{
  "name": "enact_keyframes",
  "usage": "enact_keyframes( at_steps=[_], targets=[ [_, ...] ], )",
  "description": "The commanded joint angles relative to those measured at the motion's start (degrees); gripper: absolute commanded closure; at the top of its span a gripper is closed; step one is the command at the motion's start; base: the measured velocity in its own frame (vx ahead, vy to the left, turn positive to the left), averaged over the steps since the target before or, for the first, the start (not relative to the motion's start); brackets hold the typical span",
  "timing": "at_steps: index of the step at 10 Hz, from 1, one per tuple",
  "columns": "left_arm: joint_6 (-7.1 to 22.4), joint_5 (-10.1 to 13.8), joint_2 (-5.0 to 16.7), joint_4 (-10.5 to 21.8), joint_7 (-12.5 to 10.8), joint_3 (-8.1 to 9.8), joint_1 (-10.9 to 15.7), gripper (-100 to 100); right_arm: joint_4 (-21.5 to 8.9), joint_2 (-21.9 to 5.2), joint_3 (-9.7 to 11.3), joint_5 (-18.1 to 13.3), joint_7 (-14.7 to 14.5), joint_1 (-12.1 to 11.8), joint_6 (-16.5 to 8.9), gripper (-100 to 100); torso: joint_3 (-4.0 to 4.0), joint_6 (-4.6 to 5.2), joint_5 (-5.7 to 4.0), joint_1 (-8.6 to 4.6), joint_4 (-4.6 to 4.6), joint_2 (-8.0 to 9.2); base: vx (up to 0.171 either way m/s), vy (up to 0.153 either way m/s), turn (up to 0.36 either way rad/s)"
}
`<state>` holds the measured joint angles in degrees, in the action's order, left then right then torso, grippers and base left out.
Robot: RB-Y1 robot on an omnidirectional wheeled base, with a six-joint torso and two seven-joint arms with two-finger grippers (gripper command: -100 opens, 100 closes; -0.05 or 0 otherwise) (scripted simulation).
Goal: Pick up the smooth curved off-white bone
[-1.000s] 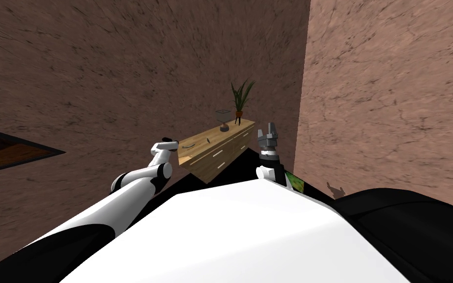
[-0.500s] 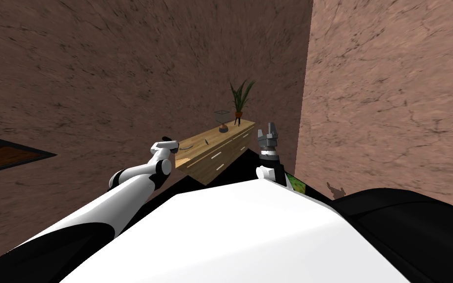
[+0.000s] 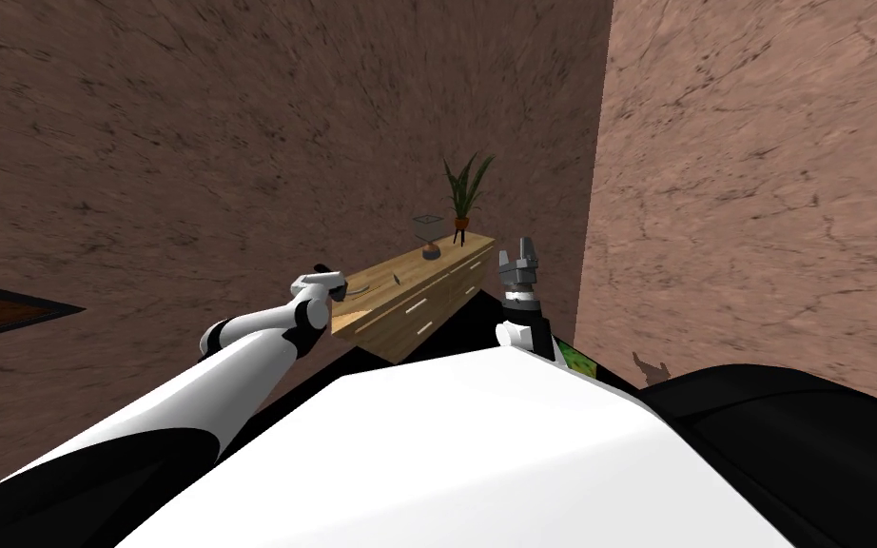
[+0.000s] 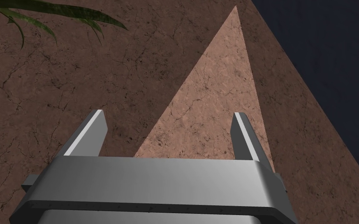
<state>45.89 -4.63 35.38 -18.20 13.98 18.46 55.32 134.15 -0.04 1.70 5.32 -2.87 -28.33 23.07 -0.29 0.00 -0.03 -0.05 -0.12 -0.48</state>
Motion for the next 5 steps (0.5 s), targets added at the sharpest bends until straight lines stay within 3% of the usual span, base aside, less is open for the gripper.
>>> enact_keyframes(
  at_steps=[1,3,4,5],
  targets=[
    [2.8,0.3,-0.7,-2.9,0.0,0.41,-2.2,-100,0.0,0.0,0.0,0.0,0.0,0.0,0.0,0,0.0,0.0,0.0,0.0,0.0,0.0,0.059,-0.024,-0.003],
    [2.7,0.4,-0.8,-3.6,0.0,0.45,-2.6,-100,0.0,0.0,0.0,0.0,0.0,0.0,0.0,0,0.15,-0.02,0.03,0.09,0.05,0.28,0.006,-0.006,0.0],
    [3.3,0.4,-0.9,-4.2,0.0,0.49,-2.8,0,0.0,0.0,0.0,0.0,0.0,0.0,0.0,0,0.2,-0.02,0.03,0.12,0.08,0.35,0.0,0.0,0.0],
    [4.6,-0.3,-2.0,-6.7,-1.9,-0.06,-4.0,-100,0.0,0.0,0.0,0.0,0.0,0.0,0.0,0,0.22,-0.02,0.03,0.13,0.09,0.38,-0.008,0.049,-0.089]
  ],
)
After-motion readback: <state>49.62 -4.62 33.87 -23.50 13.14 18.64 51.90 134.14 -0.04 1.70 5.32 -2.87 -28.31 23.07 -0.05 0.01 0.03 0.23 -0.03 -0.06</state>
